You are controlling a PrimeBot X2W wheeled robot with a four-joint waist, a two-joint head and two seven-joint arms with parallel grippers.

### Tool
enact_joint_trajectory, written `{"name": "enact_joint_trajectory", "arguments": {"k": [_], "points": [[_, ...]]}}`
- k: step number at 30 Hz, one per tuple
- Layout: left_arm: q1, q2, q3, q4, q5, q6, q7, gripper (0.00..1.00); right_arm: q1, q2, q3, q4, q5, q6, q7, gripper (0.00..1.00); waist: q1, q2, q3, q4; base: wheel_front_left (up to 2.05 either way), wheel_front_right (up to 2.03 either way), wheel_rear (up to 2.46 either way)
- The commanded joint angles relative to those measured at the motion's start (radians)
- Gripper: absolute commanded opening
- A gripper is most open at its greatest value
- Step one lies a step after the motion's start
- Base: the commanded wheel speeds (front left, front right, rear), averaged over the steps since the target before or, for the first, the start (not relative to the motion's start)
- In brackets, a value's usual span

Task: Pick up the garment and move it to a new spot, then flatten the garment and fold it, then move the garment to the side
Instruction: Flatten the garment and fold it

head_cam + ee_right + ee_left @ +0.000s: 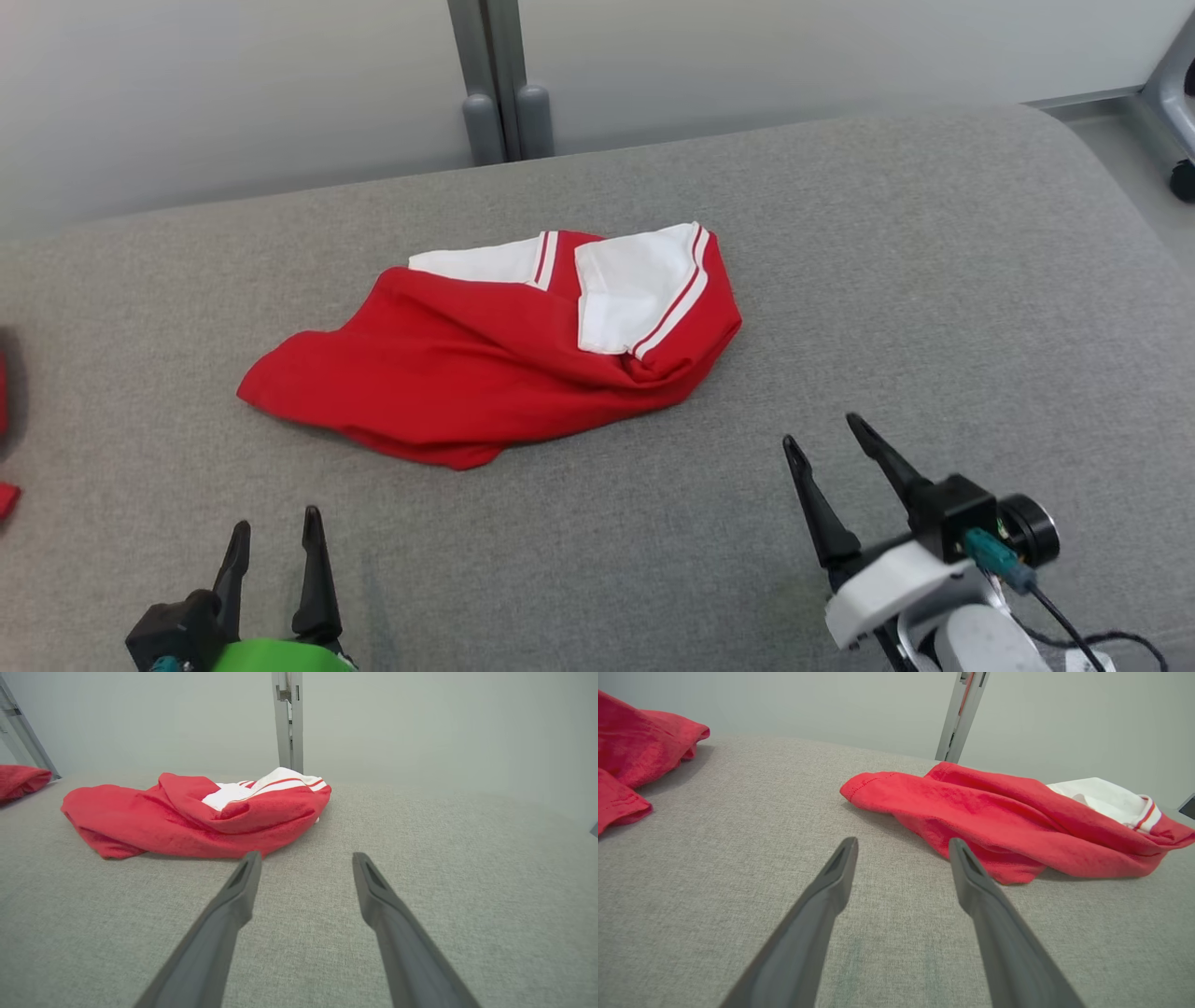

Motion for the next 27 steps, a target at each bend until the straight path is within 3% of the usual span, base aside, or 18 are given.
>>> {"name": "enact_joint_trajectory", "arguments": {"k": [1,7,18,27], "points": [[-0.022,0.003,-0.007,-0.003,-0.008,-0.004,0.0,1.0,-0.04,-0.003,0.016,0.009,0.007,-0.001,-0.005,1.0,0.0001,0.0,0.04,0.038,0.0,0.0,0.0],[-0.068,0.02,-0.053,0.005,-0.033,-0.005,0.0,1.0,-0.265,-0.003,0.105,0.143,0.007,-0.001,-0.005,1.0,0.0001,0.0,0.113,0.112,0.0,0.0,0.0],[-0.137,0.036,-0.121,0.023,-0.087,-0.005,0.0,1.0,-0.687,-0.004,0.189,0.552,-0.034,-0.001,0.049,1.0,0.0001,0.0,0.207,0.233,0.0,0.0,0.0],[-0.166,0.042,-0.125,0.044,-0.107,-0.005,0.0,1.0,-0.787,-0.004,0.196,0.749,-0.038,-0.001,0.108,1.0,0.0001,0.0,0.241,0.269,0.0,0.0,0.0]]}}
